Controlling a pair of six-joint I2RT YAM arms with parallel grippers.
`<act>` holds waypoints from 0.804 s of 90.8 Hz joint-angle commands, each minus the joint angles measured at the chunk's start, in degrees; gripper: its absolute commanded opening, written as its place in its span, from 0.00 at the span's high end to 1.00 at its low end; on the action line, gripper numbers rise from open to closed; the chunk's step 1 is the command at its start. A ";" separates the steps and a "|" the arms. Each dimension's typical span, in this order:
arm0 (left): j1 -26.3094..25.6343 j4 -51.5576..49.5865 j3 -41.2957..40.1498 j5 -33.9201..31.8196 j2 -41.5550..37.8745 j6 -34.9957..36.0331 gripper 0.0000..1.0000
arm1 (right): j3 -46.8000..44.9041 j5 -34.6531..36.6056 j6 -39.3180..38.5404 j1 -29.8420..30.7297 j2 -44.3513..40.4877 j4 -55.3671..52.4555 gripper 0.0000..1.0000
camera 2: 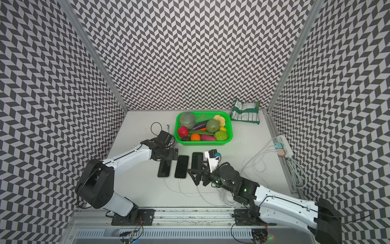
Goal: Unplug the charging cable from the phone
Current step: Place the phone at the center of the board, then pick up the phone at the center of the board.
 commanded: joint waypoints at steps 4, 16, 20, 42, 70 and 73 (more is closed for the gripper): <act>-3.28 -1.63 3.58 0.42 -2.27 -1.64 0.00 | -0.21 -0.69 -0.93 -1.99 -2.04 -0.88 0.00; -6.97 -1.86 5.06 0.29 -1.63 -2.83 0.00 | -0.63 -0.78 -1.13 -3.93 -3.11 -2.09 0.00; -8.22 -1.87 5.55 0.17 -1.16 -3.17 0.00 | -0.81 -0.80 -1.07 -4.73 -3.26 -2.47 0.00; -12.94 -1.12 8.07 -0.26 4.17 -4.65 0.00 | -2.95 -1.72 0.31 -8.65 -4.53 -2.59 0.00; -13.62 -0.07 8.77 -3.27 11.00 -5.78 0.01 | -5.92 -3.42 1.69 -10.92 -5.21 -1.48 0.00; -13.53 0.16 8.57 -3.35 11.27 -5.87 0.01 | -6.27 -3.56 1.85 -11.00 -5.35 -1.16 0.00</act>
